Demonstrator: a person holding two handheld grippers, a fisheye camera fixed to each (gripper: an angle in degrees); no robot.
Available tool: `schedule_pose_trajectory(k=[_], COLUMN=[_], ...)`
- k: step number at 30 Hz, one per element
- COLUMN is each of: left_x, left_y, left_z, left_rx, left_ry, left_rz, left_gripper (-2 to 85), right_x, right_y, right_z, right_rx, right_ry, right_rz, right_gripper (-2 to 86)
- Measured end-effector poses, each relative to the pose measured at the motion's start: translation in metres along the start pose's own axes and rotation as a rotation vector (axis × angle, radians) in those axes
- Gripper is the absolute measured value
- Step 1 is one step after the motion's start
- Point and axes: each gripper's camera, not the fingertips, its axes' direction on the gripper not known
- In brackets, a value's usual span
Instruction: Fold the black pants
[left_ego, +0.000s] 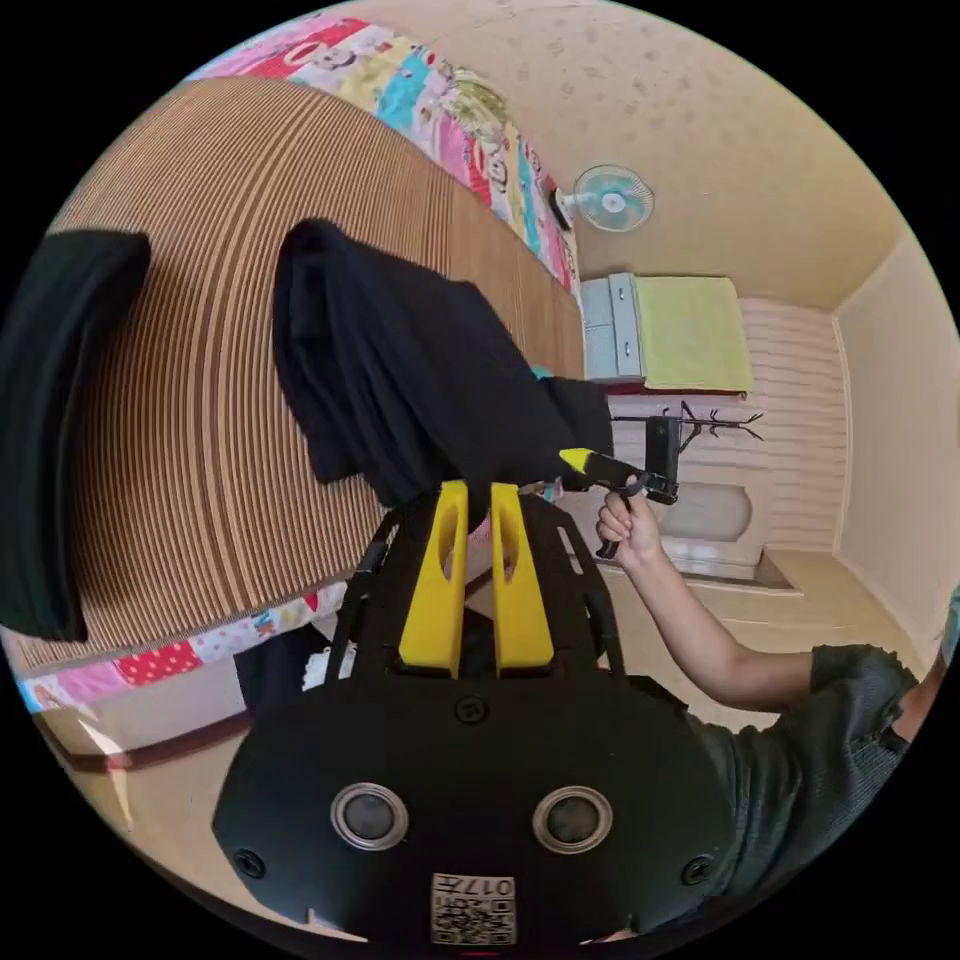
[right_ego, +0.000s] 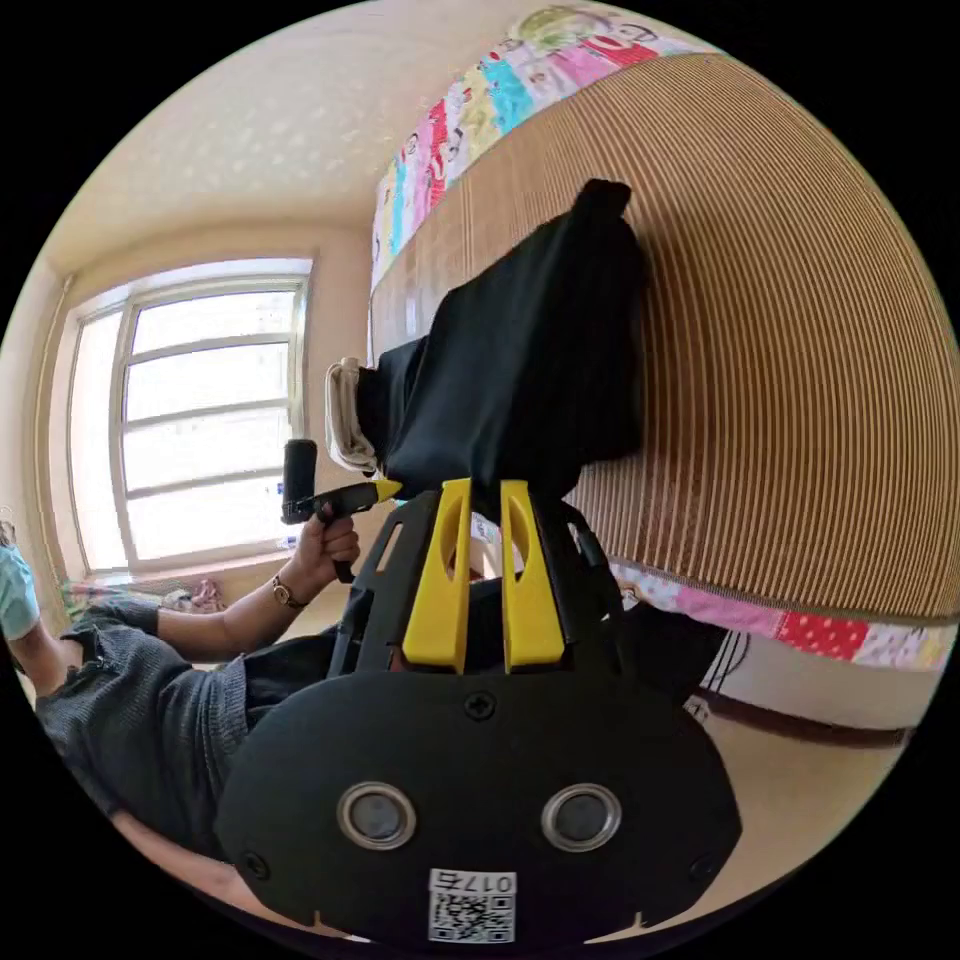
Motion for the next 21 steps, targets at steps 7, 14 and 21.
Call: schedule_pose_trajectory(k=[7, 14, 21], left_x=[-0.071, -0.105, -0.134], left_y=[0.033, -0.054, -0.119], left_z=[0.027, -0.008, 0.002], left_rx=[-0.034, 0.138, 0.094], left_ry=[0.03, 0.039, 0.02], left_rz=[-0.233, -0.231, -0.234], left_gripper=[9.0, 16.4, 17.6], right_x=[0.092, 0.092, 0.115], right_y=[0.04, -0.091, -0.166], right_z=[0.005, 0.004, 0.038], right_rx=[0.118, 0.019, -0.144], right_ry=[-0.088, -0.027, -0.039], right_rz=[0.344, 0.157, 0.12], right_gripper=[11.0, 17.6, 18.1])
